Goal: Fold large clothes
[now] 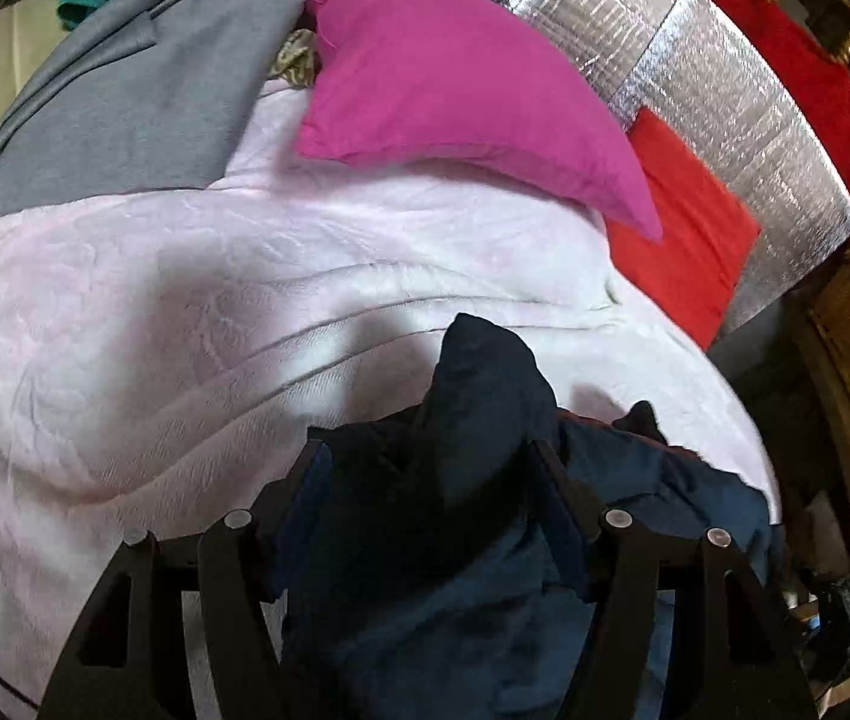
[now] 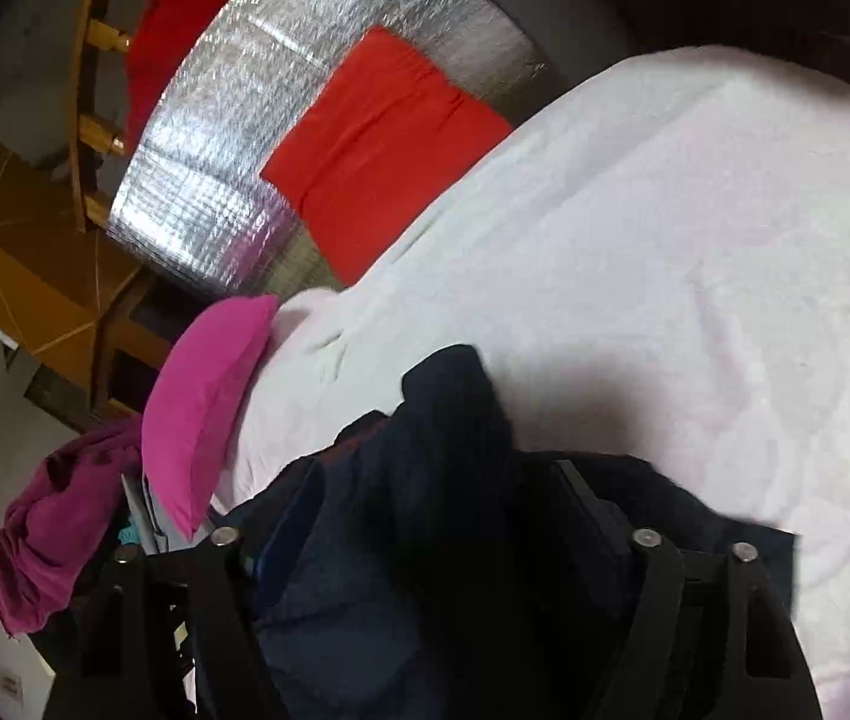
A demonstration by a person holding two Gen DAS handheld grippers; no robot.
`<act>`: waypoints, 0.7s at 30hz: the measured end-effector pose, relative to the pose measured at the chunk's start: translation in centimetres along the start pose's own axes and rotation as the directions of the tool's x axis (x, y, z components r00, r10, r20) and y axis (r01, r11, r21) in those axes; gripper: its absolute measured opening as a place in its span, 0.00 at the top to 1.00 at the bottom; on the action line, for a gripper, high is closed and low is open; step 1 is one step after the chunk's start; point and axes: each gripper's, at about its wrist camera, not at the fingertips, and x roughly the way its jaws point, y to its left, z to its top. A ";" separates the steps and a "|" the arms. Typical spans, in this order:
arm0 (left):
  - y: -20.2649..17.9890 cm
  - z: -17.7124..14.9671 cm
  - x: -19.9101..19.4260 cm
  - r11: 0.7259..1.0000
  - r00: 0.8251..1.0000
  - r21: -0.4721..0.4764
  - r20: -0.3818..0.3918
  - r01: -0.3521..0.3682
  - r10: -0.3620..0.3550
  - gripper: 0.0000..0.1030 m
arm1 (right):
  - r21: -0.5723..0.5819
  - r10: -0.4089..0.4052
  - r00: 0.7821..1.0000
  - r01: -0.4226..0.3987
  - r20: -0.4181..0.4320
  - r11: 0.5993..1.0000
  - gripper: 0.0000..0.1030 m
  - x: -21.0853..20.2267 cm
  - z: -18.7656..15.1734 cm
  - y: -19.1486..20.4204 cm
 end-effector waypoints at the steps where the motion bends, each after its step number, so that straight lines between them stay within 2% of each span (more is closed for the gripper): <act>1: 0.0 0.1 0.5 1.000 1.000 0.005 -0.006 -0.020 0.020 0.35 | -0.023 -0.035 0.999 0.035 -0.008 0.999 0.59 0.6 -0.1 0.3; 2: 0.1 0.1 1.1 0.999 0.999 0.002 -0.015 -0.041 0.041 0.35 | -0.052 -0.093 0.996 0.092 -0.012 0.994 0.72 1.4 -0.2 0.5; 3: 0.2 0.2 1.6 0.999 0.998 -0.004 -0.023 -0.052 0.052 0.35 | -0.054 -0.104 0.995 0.103 -0.012 0.993 0.75 1.5 -0.2 0.4; 6: 0.7 0.4 2.8 0.998 0.998 -0.028 -0.035 -0.059 0.058 0.35 | -0.020 -0.100 0.994 0.101 0.042 0.995 0.78 0.7 0.3 0.1; 8: 0.5 0.5 3.2 0.997 0.997 -0.011 -0.022 -0.076 0.076 0.35 | -0.031 -0.145 0.987 0.148 0.072 0.989 0.78 0.8 0.3 0.1; 11: 0.8 0.3 4.4 0.995 0.994 -0.006 -0.045 -0.097 0.096 0.32 | -0.010 -0.206 0.978 0.206 -0.022 0.979 0.78 3.7 -0.3 -1.6; 13: 1.1 0.4 4.4 0.996 0.995 -0.019 -0.051 -0.092 0.091 0.32 | 0.007 -0.192 0.981 0.192 -0.016 0.981 0.78 3.4 0.0 -1.9; 16: 0.5 0.5 3.2 0.992 0.992 0.003 -0.017 -0.125 0.125 0.32 | -0.012 -0.224 0.974 0.224 0.008 0.974 0.66 2.4 0.2 -1.0; 18: -0.5 0.6 1.7 0.989 0.989 0.034 0.023 -0.145 0.144 0.33 | -0.039 -0.226 0.973 0.228 0.053 0.973 0.32 1.2 0.2 0.4; 21: -2.5 0.6 -1.0 0.985 0.985 0.091 0.108 -0.148 0.138 0.33 | -0.143 -0.197 0.960 0.227 0.199 0.963 0.29 -1.8 -0.6 4.3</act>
